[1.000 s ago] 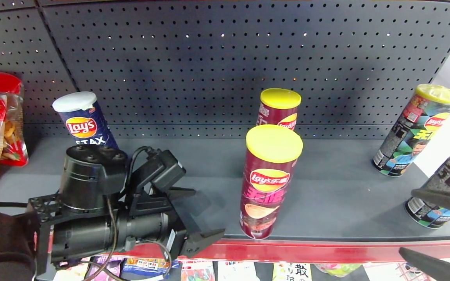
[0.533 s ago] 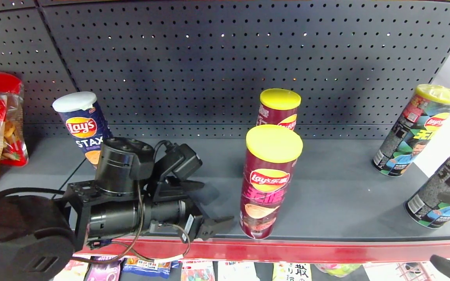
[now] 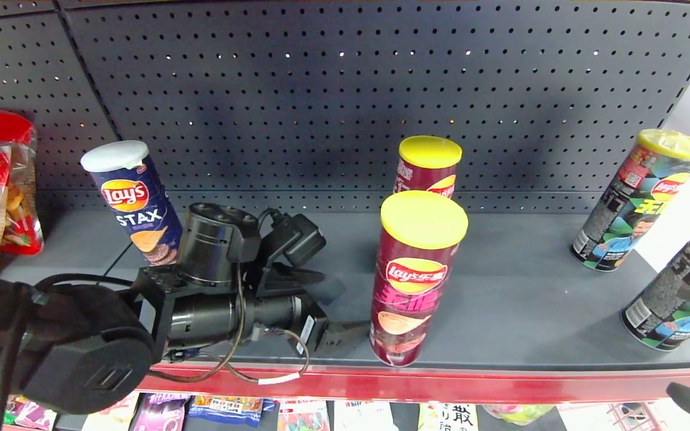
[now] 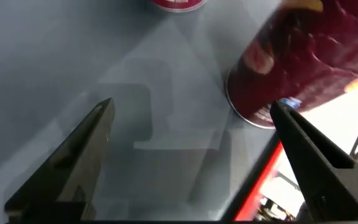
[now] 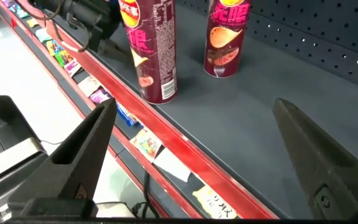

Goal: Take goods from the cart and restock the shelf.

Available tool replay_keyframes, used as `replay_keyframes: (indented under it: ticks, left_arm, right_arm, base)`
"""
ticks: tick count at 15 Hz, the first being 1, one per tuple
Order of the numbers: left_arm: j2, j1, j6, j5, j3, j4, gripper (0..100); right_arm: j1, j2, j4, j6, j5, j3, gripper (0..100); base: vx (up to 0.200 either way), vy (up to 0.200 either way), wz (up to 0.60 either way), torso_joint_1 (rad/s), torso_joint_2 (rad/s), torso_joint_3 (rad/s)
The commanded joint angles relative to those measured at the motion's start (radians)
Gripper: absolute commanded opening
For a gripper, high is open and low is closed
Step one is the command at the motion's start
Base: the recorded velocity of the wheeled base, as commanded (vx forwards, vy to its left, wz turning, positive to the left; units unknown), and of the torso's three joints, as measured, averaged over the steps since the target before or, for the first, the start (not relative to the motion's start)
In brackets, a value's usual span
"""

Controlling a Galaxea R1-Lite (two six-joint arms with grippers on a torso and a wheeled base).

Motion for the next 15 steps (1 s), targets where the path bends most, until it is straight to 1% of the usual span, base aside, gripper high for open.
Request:
replay_keyframes:
  ticks: [1,4,8,15]
  left_arm:
    - [0.02,-0.002,-0.001,0.0,-0.019,-0.002,100]
    - [0.044,-0.008,-0.001,-0.002,-0.055,0.0,100]
    - [0.055,-0.018,-0.001,-0.005,-0.061,0.0,100]
    - [0.064,-0.016,-0.001,-0.006,-0.067,-0.002,100]
  right_arm:
    - [0.0,0.006,0.001,0.0,0.001,0.0,100]
    - [0.0,0.007,0.002,0.013,0.001,0.0,100]
    - [0.0,0.009,0.002,0.015,0.001,0.001,100]
    - [0.0,0.017,0.002,0.015,0.001,0.001,100]
  base:
    - [0.0,0.0,0.0,0.0,0.0,0.0]
    - [0.0,0.0,0.0,0.0,0.0,0.0]
    - [0.0,0.0,0.0,0.0,0.0,0.0]
    - [0.0,0.0,0.0,0.0,0.0,0.0]
